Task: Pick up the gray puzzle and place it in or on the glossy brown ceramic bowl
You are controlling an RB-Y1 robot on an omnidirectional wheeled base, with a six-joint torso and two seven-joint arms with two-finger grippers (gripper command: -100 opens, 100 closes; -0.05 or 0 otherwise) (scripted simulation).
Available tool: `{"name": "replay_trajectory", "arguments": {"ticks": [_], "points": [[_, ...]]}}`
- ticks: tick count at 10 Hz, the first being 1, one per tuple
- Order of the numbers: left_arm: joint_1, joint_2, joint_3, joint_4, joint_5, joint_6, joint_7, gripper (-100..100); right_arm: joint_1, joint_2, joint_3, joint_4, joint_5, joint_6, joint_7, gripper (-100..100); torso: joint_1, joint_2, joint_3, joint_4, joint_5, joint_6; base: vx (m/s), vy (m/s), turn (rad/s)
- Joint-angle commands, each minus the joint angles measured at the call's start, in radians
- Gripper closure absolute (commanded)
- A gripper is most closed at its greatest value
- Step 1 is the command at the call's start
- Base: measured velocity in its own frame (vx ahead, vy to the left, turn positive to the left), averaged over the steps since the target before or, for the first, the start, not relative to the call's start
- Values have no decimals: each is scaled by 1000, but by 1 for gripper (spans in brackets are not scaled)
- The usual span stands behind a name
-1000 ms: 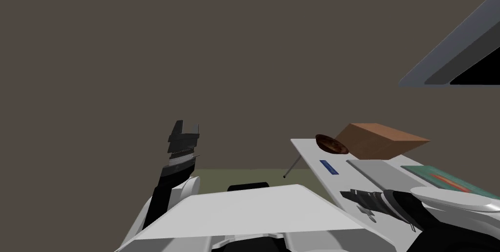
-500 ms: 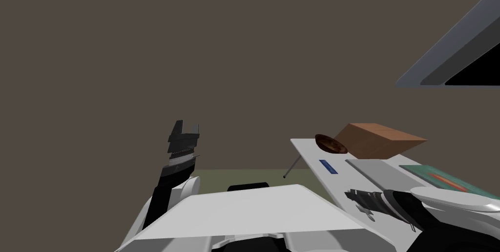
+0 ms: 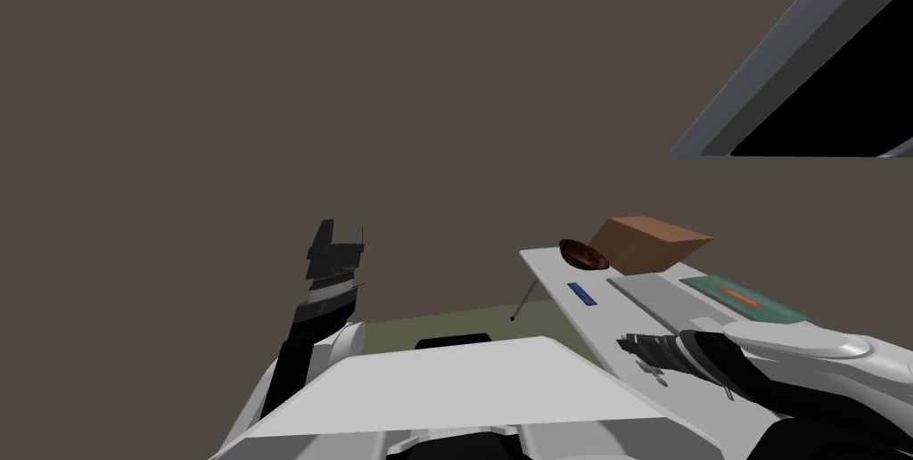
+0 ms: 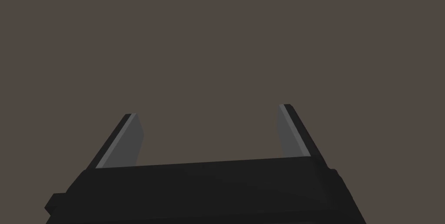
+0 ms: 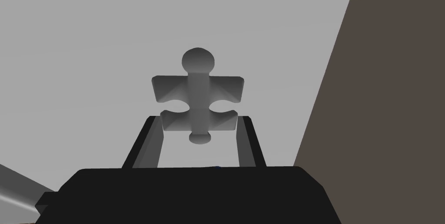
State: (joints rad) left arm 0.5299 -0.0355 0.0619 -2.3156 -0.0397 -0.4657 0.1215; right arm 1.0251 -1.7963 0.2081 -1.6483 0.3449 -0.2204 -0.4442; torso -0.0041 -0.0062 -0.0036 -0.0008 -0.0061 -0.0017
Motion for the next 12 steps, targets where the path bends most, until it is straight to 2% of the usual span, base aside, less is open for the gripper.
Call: {"name": "replay_trajectory", "arguments": {"ticks": [1, 2, 3, 6, 7, 8, 9, 10, 11, 12], "points": [[0, 0, 0, 0, 0, 0, 0, 0, -36, -9, 27, -4, 17, 2, -13, 100, 0, 0, 0, 0, 0, 0, 30, -12, -65], [0, 0, 0, 0, 0, 0, 0, 0, -36, -9, 27, -4, 17, 2, -13, 100, 0, 1, 0, 0, 0, -1, 6, 0, 8], [0, 0, 0, 0, 0, 0, 0, 0, -32, -49, 15, -39, 20, 14, -20, 100, 1, 2, 1, 0, 0, -1, 30, -13, -254], [0, 0, 0, 0, 0, 0, 0, 0, -27, -108, -2, -91, 26, 33, -30, 100, 0, 1, 0, 0, 0, 0, 50, -17, -225], [0, 0, 0, 0, 0, 0, 0, 0, -25, -91, -1, -76, 24, 25, -24, 100, 0, 1, 0, 0, 0, 0, 19, -3, -29], [0, 0, 0, 0, 0, 0, 0, 0, -25, -92, -1, -77, 25, 26, -24, 0, 0, 2, 1, 0, 0, -1, 0, 0, 0], [0, 0, 0, 0, 0, 0, 0, 0, -42, -117, -24, -64, 28, -10, -28, 100, 1, 3, 1, 1, 0, -1, -4, 7, 170], [0, 0, 0, 0, 0, 0, 0, 0, -55, -117, -2, -64, 62, -10, -36, 100, 1, 2, 1, 1, 0, -4, 0, 3, 128], [0, 0, 0, 0, 0, 0, 0, 0, -50, -117, -15, -64, 63, -10, -46, 100, 1, 2, 1, 1, 0, -2, 0, 0, 0], [0, 0, 0, 0, 0, 0, 0, 0, -42, -117, -24, -64, 28, -10, -28, 100, 1, 3, 1, 1, 0, -2, 1, 1, -19]]}}
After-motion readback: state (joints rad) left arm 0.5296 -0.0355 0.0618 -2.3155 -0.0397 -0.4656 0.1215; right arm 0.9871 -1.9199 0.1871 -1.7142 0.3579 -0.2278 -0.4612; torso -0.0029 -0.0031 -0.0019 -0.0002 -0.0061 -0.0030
